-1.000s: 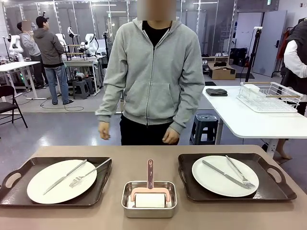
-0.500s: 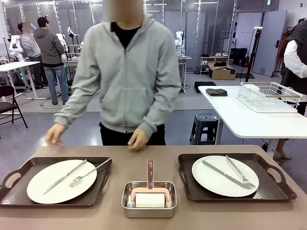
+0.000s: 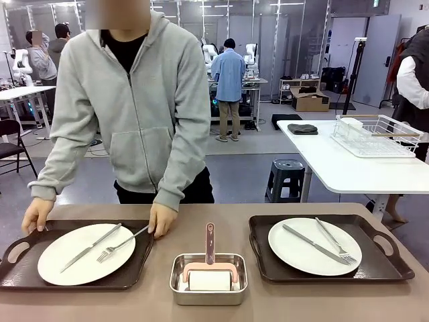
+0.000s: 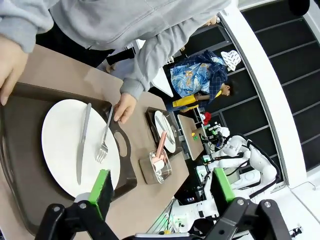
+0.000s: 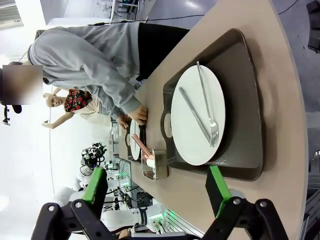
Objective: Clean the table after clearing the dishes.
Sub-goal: When the left (or right) Handle tray is removed, use the left hand (or right hand) to clean the left (or right) side of the table with the Lint Roller.
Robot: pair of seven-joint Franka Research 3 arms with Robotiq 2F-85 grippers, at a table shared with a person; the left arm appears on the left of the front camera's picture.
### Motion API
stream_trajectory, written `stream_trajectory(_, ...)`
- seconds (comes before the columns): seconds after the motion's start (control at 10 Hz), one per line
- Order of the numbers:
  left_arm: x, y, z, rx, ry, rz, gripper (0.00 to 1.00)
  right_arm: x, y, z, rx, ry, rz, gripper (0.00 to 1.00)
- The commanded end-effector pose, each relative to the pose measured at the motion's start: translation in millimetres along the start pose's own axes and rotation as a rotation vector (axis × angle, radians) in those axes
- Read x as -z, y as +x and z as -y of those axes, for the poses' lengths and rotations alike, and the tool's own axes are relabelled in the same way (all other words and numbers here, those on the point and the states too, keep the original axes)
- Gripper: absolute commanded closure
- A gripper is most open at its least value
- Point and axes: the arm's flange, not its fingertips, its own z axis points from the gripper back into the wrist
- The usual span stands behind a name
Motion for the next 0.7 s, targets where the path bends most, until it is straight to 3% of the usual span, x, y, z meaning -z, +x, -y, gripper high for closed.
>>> stream_trajectory(0.0,-2.3,-0.5,0.2,-0.001,0.000,0.005,0.00,-1.2,-0.8,-0.8,-0.001,0.004,0.000,0.00)
stream_trajectory(0.6,-2.3,-0.5,0.2,-0.001,0.000,0.005,0.00,-1.2,-0.8,-0.8,-0.001,0.004,0.000,0.00)
